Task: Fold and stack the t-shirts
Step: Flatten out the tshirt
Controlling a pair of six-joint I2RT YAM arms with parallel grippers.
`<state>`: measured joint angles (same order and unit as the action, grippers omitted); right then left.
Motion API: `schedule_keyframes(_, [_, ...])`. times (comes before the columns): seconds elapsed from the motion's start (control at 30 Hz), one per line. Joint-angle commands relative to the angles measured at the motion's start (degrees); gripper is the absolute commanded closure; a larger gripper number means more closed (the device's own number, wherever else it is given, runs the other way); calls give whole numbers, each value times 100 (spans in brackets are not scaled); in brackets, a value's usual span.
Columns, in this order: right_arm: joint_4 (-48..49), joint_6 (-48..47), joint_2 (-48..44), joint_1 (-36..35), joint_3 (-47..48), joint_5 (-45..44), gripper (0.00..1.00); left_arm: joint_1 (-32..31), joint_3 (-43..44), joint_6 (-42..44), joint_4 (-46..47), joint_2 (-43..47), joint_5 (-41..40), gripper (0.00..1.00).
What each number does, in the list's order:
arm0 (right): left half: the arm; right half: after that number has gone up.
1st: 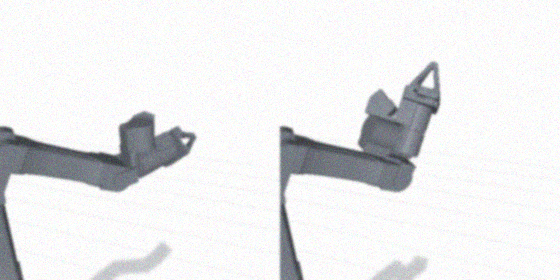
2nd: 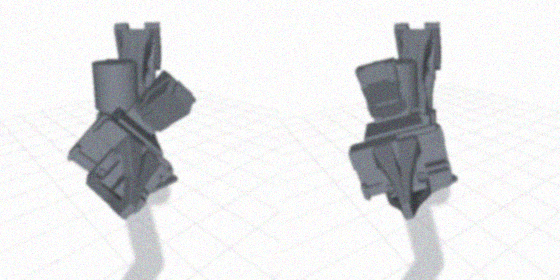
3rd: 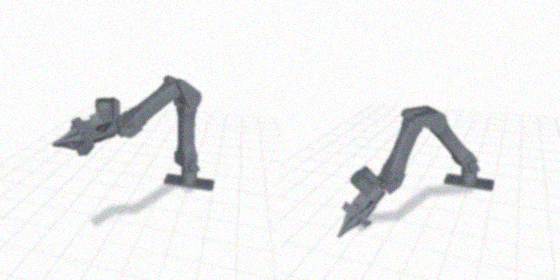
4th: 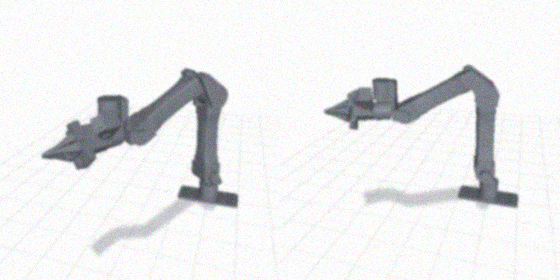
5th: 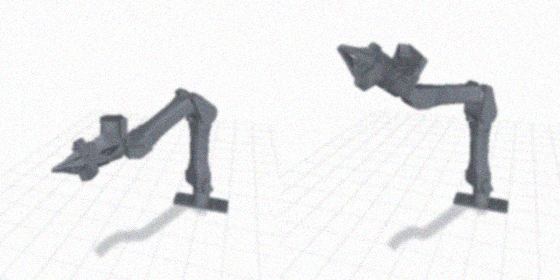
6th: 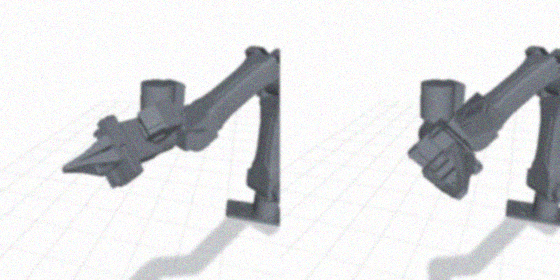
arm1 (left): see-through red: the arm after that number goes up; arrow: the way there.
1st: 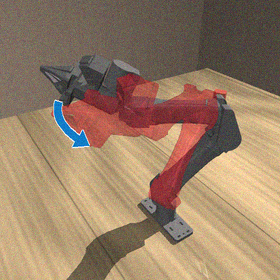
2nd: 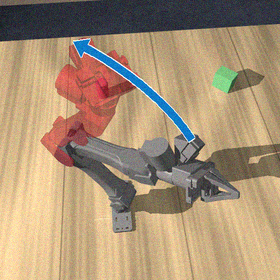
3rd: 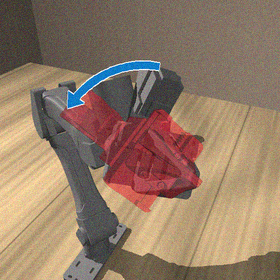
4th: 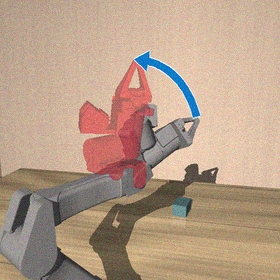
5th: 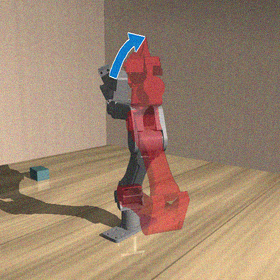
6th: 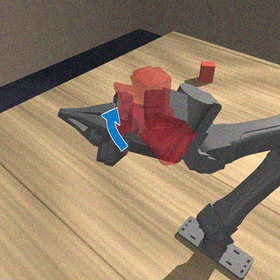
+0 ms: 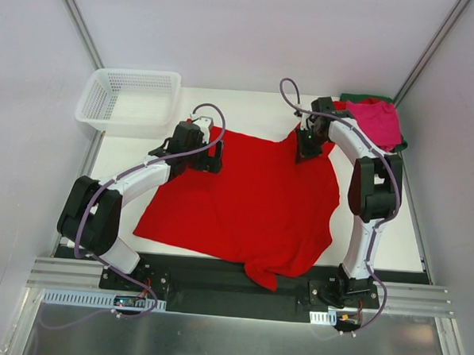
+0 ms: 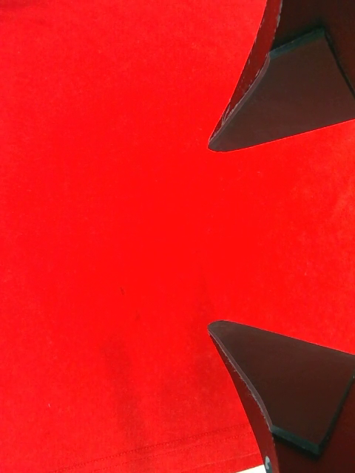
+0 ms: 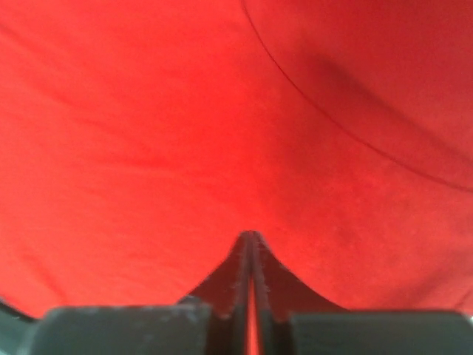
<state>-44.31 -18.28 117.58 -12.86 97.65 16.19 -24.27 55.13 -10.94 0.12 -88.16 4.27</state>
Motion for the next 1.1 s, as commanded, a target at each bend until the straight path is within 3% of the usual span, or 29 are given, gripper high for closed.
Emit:
schedule_keyframes(0.0, [502, 492, -34, -76, -562, -335, 99, 45, 164, 13, 41, 290, 91, 1])
schedule_keyframes(0.27, [574, 510, 379, -76, -484, -712, 99, 54, 156, 30, 41, 291, 47, 1])
schedule_keyframes(1.07, [-473, 97, 1575, 73, 1942, -1082, 96, 45, 191, 83, 32, 194, -40, 1])
